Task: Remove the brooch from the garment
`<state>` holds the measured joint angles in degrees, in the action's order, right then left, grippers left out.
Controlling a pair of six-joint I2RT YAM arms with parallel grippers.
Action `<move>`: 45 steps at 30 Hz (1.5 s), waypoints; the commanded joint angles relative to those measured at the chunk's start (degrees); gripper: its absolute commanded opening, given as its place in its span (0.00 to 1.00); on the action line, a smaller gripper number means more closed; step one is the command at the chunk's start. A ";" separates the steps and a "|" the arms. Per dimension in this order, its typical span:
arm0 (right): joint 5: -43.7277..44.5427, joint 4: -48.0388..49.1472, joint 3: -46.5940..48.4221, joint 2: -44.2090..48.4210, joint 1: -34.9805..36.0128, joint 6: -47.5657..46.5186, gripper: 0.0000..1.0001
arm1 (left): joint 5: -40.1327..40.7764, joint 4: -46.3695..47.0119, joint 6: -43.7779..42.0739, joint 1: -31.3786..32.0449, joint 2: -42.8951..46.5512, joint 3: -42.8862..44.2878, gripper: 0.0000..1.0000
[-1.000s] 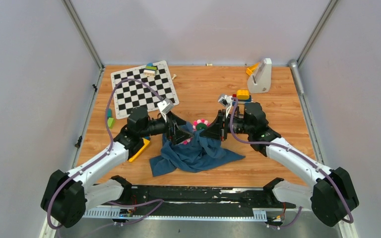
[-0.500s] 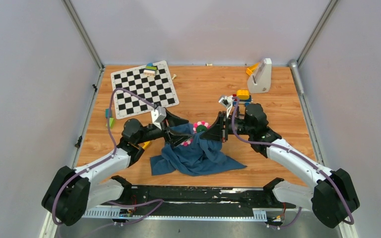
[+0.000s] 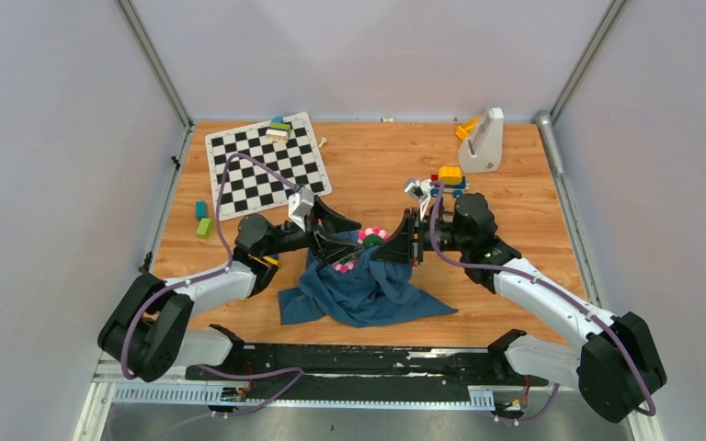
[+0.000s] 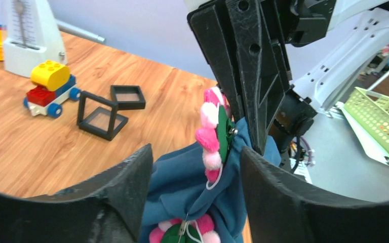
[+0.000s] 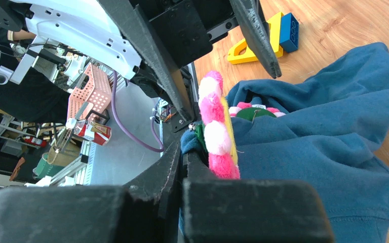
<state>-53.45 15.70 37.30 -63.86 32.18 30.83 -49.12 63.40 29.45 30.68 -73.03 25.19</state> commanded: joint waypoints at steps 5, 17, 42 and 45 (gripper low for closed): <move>-2.74 4.85 -0.29 1.36 0.20 1.16 0.00 | -3.39 8.27 5.03 0.06 -5.63 4.91 0.63; -1.50 3.29 -1.42 2.06 0.21 -1.55 0.00 | -8.53 16.28 10.95 0.17 -9.45 4.74 0.19; 18.39 -14.33 -2.45 14.25 0.16 -19.29 0.76 | -3.32 -25.41 0.91 0.00 6.25 10.84 0.00; 17.69 -9.90 -3.20 15.14 0.12 -20.67 0.90 | -3.67 -28.21 1.14 -0.02 7.37 11.92 0.00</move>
<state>-37.85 0.03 34.33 -50.61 32.21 14.15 -53.10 40.23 31.97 30.68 -68.27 33.61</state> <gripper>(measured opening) 0.856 0.007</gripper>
